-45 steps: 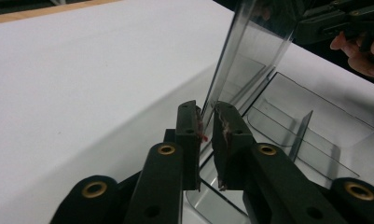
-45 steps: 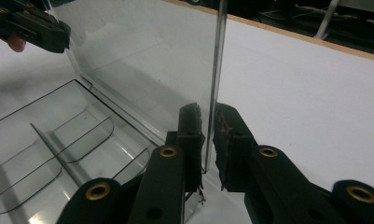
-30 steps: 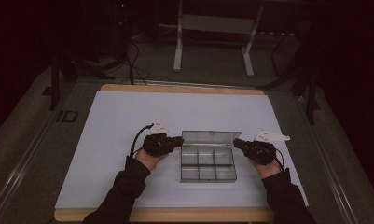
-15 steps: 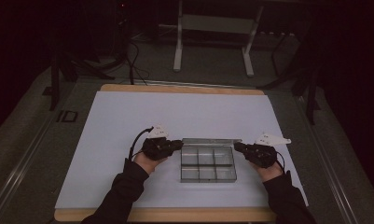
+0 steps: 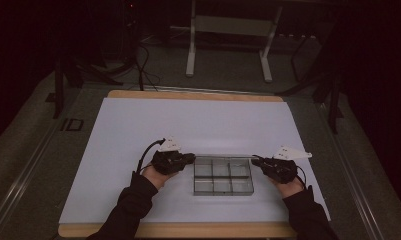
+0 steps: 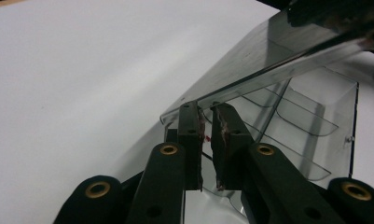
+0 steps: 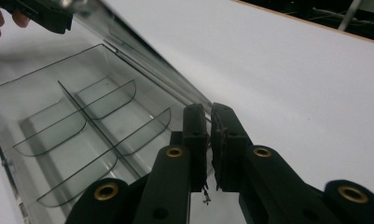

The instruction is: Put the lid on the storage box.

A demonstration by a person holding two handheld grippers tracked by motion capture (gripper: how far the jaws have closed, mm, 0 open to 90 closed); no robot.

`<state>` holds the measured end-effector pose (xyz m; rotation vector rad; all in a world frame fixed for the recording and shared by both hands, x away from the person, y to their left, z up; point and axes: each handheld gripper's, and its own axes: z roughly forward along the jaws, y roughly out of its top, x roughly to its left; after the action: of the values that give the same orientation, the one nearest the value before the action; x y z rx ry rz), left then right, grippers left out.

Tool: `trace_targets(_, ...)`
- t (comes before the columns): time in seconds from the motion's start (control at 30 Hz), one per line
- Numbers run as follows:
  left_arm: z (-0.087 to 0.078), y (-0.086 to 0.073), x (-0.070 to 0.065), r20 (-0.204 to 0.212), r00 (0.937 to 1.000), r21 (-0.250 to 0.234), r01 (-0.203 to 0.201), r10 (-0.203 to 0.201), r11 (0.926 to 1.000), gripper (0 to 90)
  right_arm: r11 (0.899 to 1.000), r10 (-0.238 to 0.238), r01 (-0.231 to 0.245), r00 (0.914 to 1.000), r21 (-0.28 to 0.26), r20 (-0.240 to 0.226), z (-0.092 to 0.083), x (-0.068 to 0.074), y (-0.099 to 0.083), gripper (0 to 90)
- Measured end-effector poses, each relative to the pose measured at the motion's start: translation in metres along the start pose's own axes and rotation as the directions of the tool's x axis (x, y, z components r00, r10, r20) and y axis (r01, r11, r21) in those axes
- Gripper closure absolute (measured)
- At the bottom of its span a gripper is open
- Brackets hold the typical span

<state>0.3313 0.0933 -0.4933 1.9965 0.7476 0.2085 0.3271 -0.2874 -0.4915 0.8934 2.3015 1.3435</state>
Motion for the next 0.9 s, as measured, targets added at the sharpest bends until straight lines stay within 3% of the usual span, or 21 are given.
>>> trace_targets(0.43,0.005,-0.012,-0.001,0.014,0.9995,0.064,-0.030,0.029,0.9975,84.6,0.998,0.003,0.000,0.9989,0.055,-0.046,0.001,0.000,-0.015,85.3)
trace_targets(0.9,0.011,-0.024,0.008,0.013,0.9997,0.094,0.018,-0.019,0.9954,84.6,0.994,0.036,-0.031,0.9983,0.102,-0.047,0.007,-0.007,-0.026,85.3)
